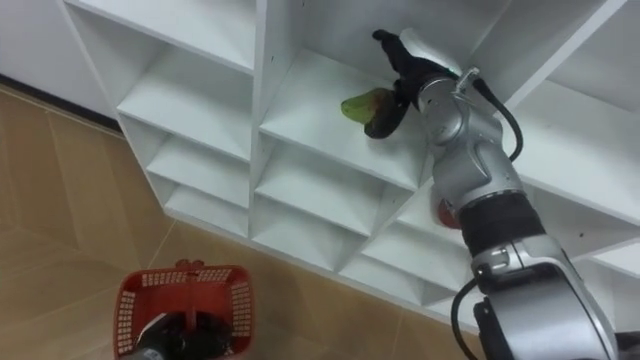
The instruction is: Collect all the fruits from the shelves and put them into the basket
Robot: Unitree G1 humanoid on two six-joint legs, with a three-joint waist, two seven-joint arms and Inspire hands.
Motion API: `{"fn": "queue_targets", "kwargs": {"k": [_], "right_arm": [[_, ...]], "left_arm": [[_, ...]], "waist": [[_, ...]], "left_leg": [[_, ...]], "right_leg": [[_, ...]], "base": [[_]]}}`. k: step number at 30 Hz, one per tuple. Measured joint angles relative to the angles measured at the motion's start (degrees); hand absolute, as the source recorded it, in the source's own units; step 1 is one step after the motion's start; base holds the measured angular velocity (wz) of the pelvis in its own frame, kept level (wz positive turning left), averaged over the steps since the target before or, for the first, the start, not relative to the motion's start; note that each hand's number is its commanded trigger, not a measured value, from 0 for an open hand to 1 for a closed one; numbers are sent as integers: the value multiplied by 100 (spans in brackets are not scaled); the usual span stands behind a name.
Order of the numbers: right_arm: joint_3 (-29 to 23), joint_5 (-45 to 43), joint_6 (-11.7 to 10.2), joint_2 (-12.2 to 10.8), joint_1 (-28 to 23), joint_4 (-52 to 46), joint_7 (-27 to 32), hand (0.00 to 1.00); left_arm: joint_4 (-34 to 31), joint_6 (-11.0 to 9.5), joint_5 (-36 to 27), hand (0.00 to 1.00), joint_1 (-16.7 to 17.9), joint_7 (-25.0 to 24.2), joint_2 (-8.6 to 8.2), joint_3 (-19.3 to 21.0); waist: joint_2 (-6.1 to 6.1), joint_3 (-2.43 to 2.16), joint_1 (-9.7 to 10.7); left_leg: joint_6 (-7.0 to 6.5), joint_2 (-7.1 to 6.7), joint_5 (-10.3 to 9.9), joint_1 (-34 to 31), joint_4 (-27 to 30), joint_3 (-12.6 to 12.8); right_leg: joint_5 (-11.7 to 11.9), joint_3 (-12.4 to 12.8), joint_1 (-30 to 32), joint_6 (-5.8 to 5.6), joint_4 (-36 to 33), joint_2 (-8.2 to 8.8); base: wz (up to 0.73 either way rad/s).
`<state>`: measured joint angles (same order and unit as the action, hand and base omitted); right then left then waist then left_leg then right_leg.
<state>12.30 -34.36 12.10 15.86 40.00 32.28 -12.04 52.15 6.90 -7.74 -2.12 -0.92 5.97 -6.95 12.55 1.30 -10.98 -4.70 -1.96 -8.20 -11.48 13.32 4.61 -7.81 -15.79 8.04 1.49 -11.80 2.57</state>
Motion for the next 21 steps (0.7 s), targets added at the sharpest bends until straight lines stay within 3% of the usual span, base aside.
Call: {"fn": "queue_targets", "kwargs": {"k": [10,21], "right_arm": [[384,-9,57,6,-99,188,-370,0],[405,-205,50,26,-83,213,-341,0]], "left_arm": [[-9,-1,-10,100,-2,-104,-8,-14],[-71,-25,-38,100,-33,-98,-10,-17]], "waist": [[21,54,-58],[22,57,-93]], "left_leg": [[1,0,-1,0,-69,0],[3,4,-2,-10,-123,13]], "right_leg": [[1,-16,20,-2,19,-5],[1,-5,70,-2,16,-13]], "base": [[0],[0]]}}
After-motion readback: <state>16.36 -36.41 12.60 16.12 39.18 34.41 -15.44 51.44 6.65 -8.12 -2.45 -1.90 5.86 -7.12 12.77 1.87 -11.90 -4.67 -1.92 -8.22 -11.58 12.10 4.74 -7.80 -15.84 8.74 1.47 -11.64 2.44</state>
